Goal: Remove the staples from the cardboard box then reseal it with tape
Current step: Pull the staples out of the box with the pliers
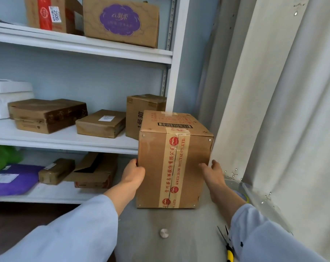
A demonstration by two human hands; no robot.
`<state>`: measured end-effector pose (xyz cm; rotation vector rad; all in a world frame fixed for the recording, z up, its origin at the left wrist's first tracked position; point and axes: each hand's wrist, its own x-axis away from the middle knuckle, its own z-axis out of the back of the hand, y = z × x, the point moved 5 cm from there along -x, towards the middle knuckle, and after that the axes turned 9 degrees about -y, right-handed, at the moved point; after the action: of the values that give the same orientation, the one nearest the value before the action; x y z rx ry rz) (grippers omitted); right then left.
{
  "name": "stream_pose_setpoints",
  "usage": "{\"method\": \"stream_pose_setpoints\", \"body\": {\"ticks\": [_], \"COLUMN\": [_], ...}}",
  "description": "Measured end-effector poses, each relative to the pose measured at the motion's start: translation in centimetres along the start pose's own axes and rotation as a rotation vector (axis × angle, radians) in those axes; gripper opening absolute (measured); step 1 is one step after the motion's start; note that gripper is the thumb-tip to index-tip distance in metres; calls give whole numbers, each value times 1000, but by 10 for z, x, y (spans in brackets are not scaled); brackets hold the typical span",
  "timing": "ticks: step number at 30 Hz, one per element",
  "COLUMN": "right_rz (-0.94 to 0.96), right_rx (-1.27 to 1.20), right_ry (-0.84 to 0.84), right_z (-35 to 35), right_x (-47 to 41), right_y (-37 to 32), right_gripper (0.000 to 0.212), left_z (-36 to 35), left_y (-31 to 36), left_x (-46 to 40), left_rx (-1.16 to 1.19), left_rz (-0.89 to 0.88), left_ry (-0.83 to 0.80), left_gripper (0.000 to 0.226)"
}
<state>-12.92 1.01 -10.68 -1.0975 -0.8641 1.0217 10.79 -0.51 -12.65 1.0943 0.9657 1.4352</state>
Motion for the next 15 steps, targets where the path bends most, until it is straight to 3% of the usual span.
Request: {"method": "stream_pose_setpoints", "body": {"ticks": [2, 8, 15], "right_rz": [-75, -45, 198], "right_rx": [39, 91, -12], "right_ry": [-117, -69, -4], "right_z": [-9, -6, 17], "right_x": [1, 5, 26], "right_y": [17, 31, -41], "right_gripper": [56, 50, 43], "left_z": [-8, -11, 17], "left_y": [-16, -20, 41], "left_x": [-1, 8, 25], "left_rx": [-68, 26, 79], "left_rz": [75, 21, -218], "left_ry": [-40, 72, 129], "left_gripper": [40, 53, 73]}}
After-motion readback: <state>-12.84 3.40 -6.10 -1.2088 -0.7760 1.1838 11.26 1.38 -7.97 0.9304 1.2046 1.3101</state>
